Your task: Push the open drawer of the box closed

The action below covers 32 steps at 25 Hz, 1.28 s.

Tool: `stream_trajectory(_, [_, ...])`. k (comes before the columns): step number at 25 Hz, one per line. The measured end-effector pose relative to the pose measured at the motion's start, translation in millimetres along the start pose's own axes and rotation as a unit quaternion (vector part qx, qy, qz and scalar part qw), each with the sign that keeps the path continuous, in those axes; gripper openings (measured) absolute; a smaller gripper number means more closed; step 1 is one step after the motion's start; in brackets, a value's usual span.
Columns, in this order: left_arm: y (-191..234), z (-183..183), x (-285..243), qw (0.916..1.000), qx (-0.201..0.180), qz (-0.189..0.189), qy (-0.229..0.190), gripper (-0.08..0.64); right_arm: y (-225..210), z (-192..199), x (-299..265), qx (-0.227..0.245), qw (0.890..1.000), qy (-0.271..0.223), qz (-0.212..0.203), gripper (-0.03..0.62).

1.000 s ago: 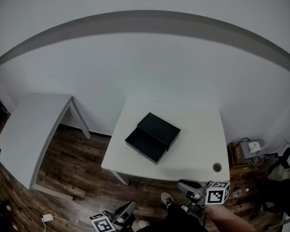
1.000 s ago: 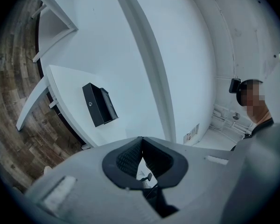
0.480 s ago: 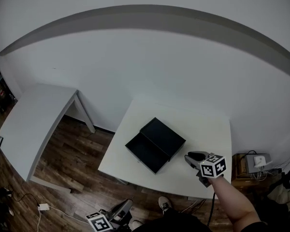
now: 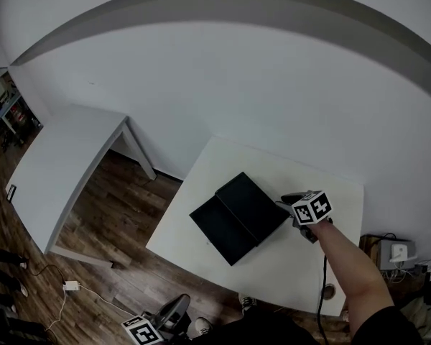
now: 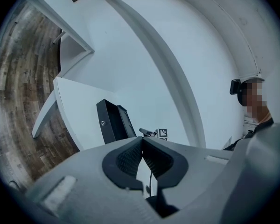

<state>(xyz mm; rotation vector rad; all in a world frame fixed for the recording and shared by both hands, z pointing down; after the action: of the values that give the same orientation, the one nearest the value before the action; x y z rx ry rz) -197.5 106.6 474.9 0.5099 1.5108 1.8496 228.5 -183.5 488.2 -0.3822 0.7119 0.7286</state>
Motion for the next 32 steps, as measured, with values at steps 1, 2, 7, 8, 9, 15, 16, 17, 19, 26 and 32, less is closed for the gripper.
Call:
stream_trajectory(1, [-1.3,1.2,-1.9,1.0,-0.001,-0.005,-0.005,0.003,-4.7,-2.7,-8.9,0.009,1.0,0.012,-0.011,0.126])
stream_trajectory(2, [-2.4,2.9,-3.6,0.9999,-0.003,-0.011,-0.008,0.003,-8.7,-5.1,-17.0,0.016,0.999,0.024,-0.021,0.126])
stream_trajectory(7, [-4.0,10.7,-9.1,0.9988,-0.02,-0.042,-0.015,0.003,-21.1,-15.2,-47.8,0.037,0.996,0.054,-0.068,0.137])
stream_trajectory(8, [-4.5,11.2,-8.9,0.9985,-0.021,-0.047,-0.018,0.003,-22.2,-17.0,-52.4,0.038,0.995,0.056,-0.076,0.138])
stream_trajectory(9, [-5.1,12.1,-8.8,0.9982,-0.022,-0.052,-0.021,0.003,-23.2,-18.1,-55.9,0.038,0.994,0.059,-0.084,0.137])
stream_trajectory(15, [-4.2,7.3,-22.1,0.9954,-0.049,-0.081,-0.013,0.003,-28.6,-17.8,-66.8,0.048,0.987,0.083,-0.13,0.11])
stream_trajectory(16, [-3.3,5.1,-25.3,0.9943,-0.059,-0.089,-0.006,0.003,-29.1,-17.2,-67.8,0.043,0.986,0.084,-0.136,0.107])
stream_trajectory(17, [-1.9,3.0,-28.8,0.9929,-0.069,-0.096,0.002,0.003,-29.4,-16.4,-68.4,0.037,0.986,0.084,-0.141,0.106])
stream_trajectory(19, [2.9,-2.6,-37.4,0.9894,-0.092,-0.11,0.023,0.003,-29.1,-15.3,-69.1,0.031,0.985,0.084,-0.148,0.106])
stream_trajectory(26, [32.8,-38.1,-89.8,0.9355,-0.267,-0.186,0.137,0.051,-27.8,-13.5,-72.2,0.021,0.984,0.072,-0.161,0.104])
stream_trajectory(32, [54.3,-53.3,-147.7,0.7944,-0.487,-0.243,0.27,0.092,-25.3,-15.3,-70.9,0.029,0.984,0.075,-0.156,0.104])
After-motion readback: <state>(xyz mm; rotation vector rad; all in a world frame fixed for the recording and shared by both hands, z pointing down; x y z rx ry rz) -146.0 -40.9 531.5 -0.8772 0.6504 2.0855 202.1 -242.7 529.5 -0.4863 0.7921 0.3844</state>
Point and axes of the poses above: the fingertips, and each gripper's own axes: x backward along the fingers, y to its left, z out of its underside, the point moved 10 cm from there along x, backward along the fingers, and after that the axes turned 11 degrees about x, right-handed, at the moved point
